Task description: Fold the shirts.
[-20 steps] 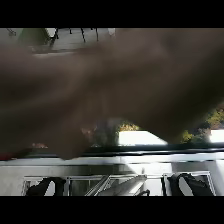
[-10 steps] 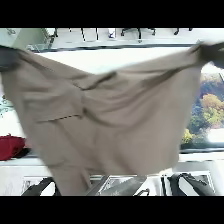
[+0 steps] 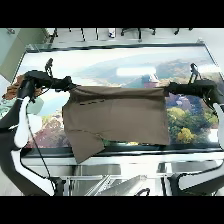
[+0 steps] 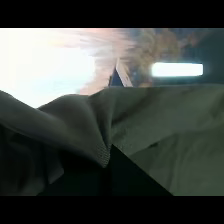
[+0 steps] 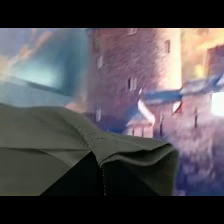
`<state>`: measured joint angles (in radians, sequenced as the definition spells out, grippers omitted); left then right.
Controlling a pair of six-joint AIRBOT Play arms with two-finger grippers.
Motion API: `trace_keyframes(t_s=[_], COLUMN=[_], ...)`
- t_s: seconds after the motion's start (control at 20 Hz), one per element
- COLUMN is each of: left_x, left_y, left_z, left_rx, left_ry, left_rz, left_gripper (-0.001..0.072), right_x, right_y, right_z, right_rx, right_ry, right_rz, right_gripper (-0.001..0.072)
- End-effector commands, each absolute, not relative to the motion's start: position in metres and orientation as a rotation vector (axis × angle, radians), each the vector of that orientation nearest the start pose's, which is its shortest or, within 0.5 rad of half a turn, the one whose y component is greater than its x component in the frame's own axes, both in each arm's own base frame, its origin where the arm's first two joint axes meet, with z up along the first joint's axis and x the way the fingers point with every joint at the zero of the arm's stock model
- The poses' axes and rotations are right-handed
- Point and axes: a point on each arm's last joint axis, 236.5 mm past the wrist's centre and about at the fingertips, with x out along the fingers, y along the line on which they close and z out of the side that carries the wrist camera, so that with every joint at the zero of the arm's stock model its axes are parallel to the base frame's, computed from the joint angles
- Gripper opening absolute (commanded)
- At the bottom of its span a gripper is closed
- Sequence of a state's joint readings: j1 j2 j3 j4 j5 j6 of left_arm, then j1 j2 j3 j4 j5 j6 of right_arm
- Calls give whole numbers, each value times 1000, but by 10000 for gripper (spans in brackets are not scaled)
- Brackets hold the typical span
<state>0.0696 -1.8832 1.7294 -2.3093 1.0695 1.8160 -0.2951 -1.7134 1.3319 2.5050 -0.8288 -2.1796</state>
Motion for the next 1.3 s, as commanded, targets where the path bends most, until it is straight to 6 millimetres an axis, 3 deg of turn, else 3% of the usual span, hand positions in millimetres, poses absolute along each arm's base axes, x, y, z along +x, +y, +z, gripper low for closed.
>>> trace_keyframes(t_s=[0.0,0.1,0.2,0.35,0.55,0.7,0.85,1.0,1.25], left_x=[603,618,623,609,559,525,513,510,499], left_y=[-99,-95,-97,-97,-66,-50,-42,-49,-43], left_z=[-31,-12,9,20,-11,-34,-53,-67,-90], left_rx=[-596,-605,-594,-584,-477,-403,-323,-302,-260], left_ry=[1053,1009,977,992,1215,1377,1432,1438,1495], left_rz=[-370,-355,-374,-375,-212,-129,-55,-47,16], left_gripper=[14,14,14,14,14,14,14,14,14], right_x=[586,602,603,574,538,528,524,522,522], right_y=[-27,-27,-28,-32,-43,-32,-22,-14,-9], right_z=[-34,-14,-2,-23,-60,-75,-83,-87,-92], right_rx=[614,605,578,500,359,290,226,217,236], right_ry=[837,813,827,986,1185,1249,1284,1305,1315], right_rz=[235,261,268,247,174,163,142,114,104], right_gripper=[27,27,27,26,27,27,27,26,27])
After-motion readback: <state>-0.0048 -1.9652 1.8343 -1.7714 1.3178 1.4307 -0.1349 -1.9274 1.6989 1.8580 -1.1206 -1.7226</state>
